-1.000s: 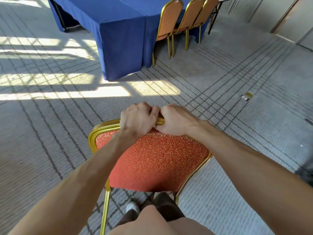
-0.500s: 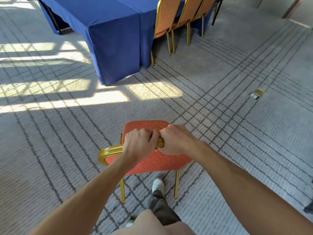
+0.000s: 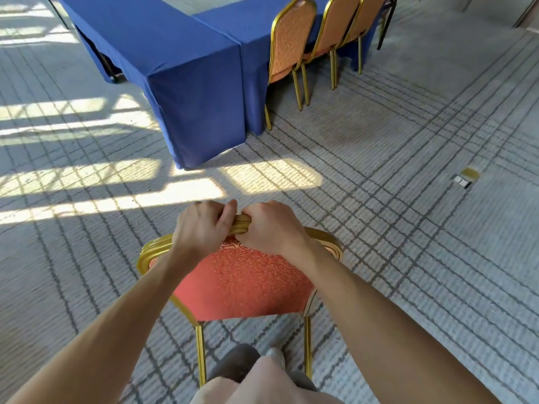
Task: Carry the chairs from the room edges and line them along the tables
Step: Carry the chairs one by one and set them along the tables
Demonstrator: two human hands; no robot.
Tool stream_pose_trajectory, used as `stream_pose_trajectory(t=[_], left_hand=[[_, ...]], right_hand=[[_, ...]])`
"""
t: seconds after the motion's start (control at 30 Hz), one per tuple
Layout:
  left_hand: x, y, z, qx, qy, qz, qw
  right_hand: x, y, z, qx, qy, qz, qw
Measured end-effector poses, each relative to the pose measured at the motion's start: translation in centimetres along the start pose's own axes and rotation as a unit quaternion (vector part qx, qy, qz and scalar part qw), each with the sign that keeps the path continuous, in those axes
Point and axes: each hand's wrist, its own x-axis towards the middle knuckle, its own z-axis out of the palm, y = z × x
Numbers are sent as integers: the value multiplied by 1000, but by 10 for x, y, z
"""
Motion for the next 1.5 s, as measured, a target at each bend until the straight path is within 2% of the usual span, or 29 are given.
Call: stream_pose_trajectory(t=[0.13, 0.23, 0.5, 0.6, 0.83, 0.93, 1.13, 1.27, 1.43, 1.5], left_hand=[[41, -3, -2, -24, -14, 18, 999], [71, -2, 0, 9, -32, 17, 999], [183, -5, 12, 22, -41, -43, 998], [234, -10, 24, 47, -11, -14, 999], [349, -11, 28, 78, -15, 36, 996], [385, -18, 20, 109, -13, 94, 989], [433, -12, 13, 72, 30, 30, 997], [447, 3, 33, 38, 23, 25, 999], [483, 18, 88, 118, 4, 5, 993], [504, 31, 112, 110, -1, -23, 994]], right_hand=[[35, 13, -14, 19, -4, -10, 1000], [63, 26, -23, 16, -12, -16, 1000], [170, 69, -43, 36, -26, 4, 999], [218, 88, -53, 20, -45, 17, 999], [326, 122, -84, -39, -86, -3, 996], [364, 126, -98, -64, -62, -42, 995], [415, 141, -122, -109, -26, -115, 987], [430, 172, -129, -144, -48, -170, 974], [455, 233, -139, -163, -83, -203, 962], [473, 263, -150, -165, -113, -212, 957]])
